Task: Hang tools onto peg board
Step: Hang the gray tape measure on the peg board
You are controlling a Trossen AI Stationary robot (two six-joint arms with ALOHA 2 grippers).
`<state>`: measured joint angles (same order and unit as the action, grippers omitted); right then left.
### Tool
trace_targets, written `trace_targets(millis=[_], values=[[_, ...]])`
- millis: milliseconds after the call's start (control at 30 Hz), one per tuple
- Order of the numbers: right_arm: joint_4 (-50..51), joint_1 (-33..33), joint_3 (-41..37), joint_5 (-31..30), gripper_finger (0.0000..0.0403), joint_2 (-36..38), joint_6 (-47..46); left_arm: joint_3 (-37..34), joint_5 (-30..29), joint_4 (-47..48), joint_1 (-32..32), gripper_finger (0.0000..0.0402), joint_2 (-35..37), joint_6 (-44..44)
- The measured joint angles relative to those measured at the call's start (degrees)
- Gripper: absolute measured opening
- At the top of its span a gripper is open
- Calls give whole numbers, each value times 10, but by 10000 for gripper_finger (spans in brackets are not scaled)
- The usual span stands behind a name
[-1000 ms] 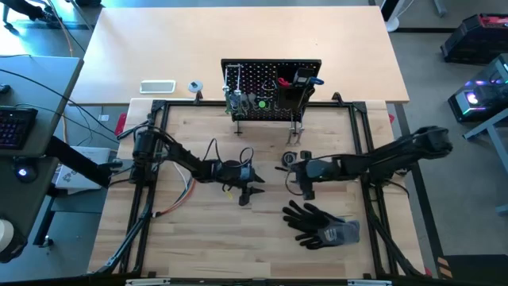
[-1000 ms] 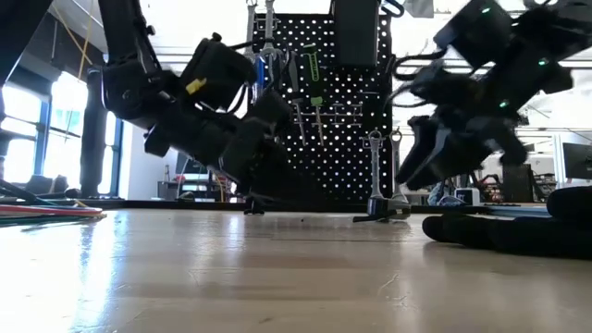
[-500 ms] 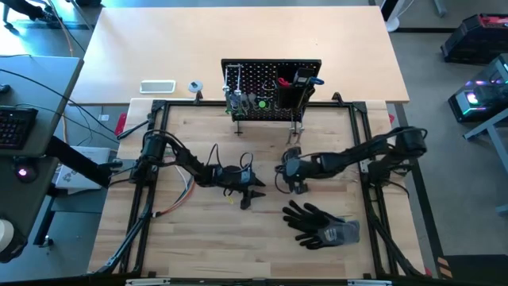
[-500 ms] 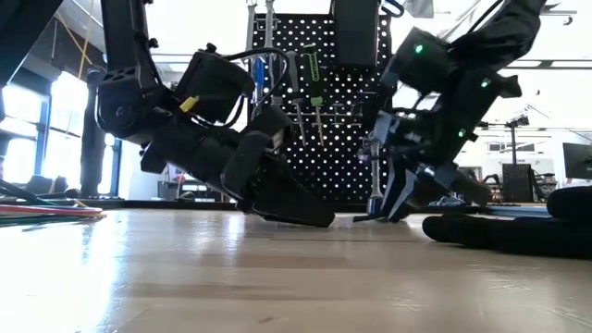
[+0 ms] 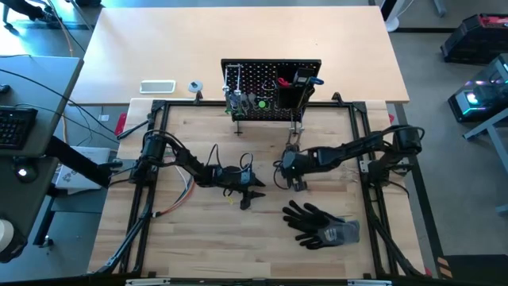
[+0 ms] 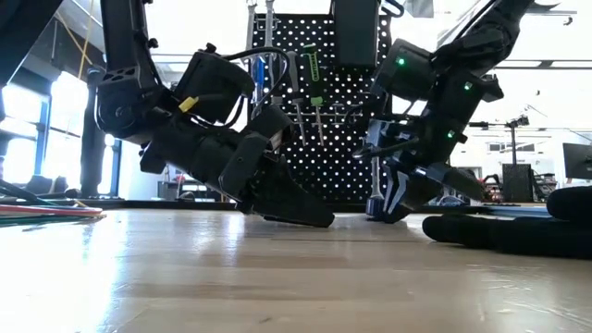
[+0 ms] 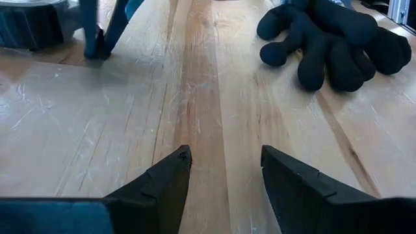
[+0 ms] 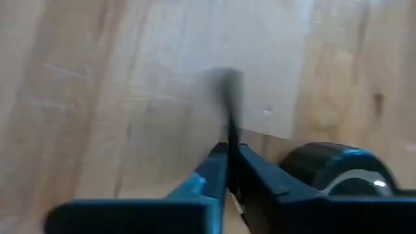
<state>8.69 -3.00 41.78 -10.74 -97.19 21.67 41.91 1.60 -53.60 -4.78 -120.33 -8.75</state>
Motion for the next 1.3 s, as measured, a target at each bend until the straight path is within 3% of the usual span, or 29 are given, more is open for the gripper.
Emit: trace_targets(millis=[100,500,633,867,1300], values=[[11,-6,0,31,7,0,-7,0,-2,0,0,182,0,0],[-16,23,-5,67,1,30,-79,0,-8,-3,-5,182,0,-21],[-44,30,-5,103,1,73,-111,0,-9,-6,-6,182,0,-31],[-50,37,-4,104,0,163,-150,-1,-1,-28,-8,182,-2,-32],[114,30,-3,-115,0,289,-323,-1,-4,-30,-7,182,-2,-22]])
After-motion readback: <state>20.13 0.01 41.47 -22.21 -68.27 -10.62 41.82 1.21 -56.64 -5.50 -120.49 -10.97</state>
